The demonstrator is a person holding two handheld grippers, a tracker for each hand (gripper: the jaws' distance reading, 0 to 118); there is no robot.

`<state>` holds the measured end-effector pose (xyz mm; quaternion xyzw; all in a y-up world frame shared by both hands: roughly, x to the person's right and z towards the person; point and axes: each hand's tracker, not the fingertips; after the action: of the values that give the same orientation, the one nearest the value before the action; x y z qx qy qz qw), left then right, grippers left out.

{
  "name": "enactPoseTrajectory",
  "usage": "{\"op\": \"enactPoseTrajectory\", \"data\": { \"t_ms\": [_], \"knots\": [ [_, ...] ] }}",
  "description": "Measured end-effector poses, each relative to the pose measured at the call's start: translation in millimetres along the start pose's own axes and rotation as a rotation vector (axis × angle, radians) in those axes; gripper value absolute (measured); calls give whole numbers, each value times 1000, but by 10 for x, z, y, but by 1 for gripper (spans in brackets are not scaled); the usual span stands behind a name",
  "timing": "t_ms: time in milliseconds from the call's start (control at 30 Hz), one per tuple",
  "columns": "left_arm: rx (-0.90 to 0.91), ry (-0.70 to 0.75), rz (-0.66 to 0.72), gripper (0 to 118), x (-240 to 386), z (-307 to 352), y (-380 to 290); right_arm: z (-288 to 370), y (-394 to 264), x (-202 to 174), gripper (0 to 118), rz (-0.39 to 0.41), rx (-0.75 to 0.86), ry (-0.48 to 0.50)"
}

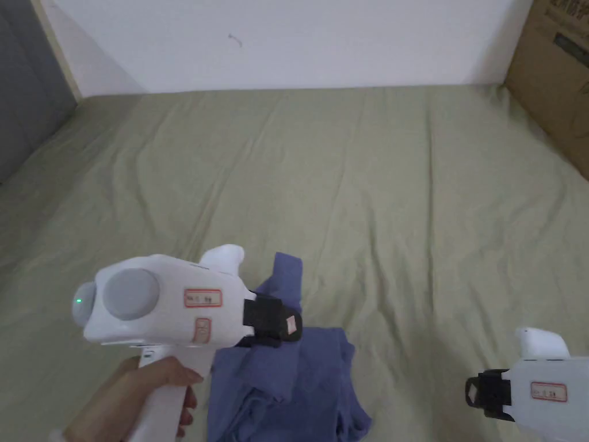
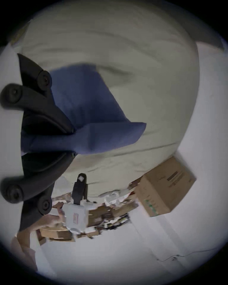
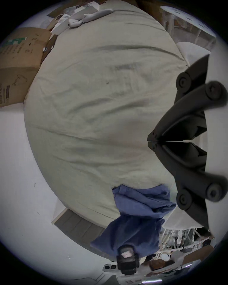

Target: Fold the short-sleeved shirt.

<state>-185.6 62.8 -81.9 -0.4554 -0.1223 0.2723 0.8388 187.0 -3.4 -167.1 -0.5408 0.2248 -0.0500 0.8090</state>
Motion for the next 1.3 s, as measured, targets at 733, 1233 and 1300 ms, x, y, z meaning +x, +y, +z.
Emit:
{"op": "enactPoseTrajectory", "data": {
  "t_ms": [733, 1233, 1300],
  "knots": [
    [-70, 17, 170, 7, -527, -516, -401, -51, -48, 113, 0, -37, -18, 13],
    [-237, 14, 16, 6, 117, -1438, -465, -15, -145, 268, 0, -59, -23, 1],
    [-253, 8, 7, 6, 179, -1543, -491, -18, -160, 276, 0, -67, -26, 8]
  ]
}}
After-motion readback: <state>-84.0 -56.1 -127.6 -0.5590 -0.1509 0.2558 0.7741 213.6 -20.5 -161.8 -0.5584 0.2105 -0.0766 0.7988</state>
